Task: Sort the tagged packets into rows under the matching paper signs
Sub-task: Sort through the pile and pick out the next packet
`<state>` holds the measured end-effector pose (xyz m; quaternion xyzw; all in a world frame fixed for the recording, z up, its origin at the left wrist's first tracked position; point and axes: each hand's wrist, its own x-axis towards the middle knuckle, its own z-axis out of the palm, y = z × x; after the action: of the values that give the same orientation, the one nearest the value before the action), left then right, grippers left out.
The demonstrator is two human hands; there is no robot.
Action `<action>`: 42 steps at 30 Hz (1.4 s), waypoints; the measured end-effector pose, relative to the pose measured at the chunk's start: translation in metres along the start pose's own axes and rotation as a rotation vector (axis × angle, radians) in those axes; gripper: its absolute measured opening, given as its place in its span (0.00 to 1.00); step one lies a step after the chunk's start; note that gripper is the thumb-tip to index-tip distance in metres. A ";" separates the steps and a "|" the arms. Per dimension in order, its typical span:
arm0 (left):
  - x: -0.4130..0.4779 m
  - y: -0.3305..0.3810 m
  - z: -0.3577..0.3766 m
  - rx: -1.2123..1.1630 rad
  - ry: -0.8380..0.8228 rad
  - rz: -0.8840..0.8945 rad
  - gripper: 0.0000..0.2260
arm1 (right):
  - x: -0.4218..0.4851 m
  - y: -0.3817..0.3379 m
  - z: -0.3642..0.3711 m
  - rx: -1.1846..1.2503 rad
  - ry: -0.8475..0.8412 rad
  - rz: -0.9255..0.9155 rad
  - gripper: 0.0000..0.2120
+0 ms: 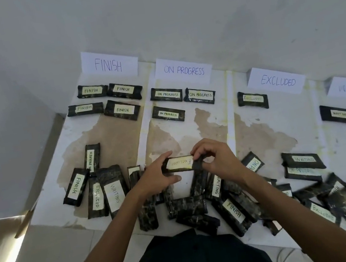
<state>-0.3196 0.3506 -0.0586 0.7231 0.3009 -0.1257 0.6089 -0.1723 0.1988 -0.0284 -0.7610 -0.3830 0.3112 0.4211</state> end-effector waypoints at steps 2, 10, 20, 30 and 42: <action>0.001 0.007 0.001 -0.041 0.008 0.000 0.35 | -0.007 0.004 -0.002 0.004 0.034 -0.013 0.14; 0.006 0.013 0.009 -0.179 -0.008 -0.031 0.37 | -0.020 0.017 -0.009 -0.010 0.004 0.032 0.13; 0.033 0.029 0.041 -0.688 0.212 -0.214 0.19 | -0.033 0.021 -0.006 -0.029 -0.070 0.054 0.14; 0.058 0.084 0.073 -0.012 -0.094 -0.004 0.20 | -0.028 0.044 -0.061 -0.809 -0.131 -0.327 0.36; 0.121 0.159 0.168 0.176 -0.135 0.148 0.22 | -0.057 0.101 -0.171 -0.970 -0.036 -0.186 0.31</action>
<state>-0.0994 0.2118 -0.0350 0.7839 0.1926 -0.1549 0.5695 -0.0331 0.0457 -0.0317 -0.8264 -0.5573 0.0711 0.0375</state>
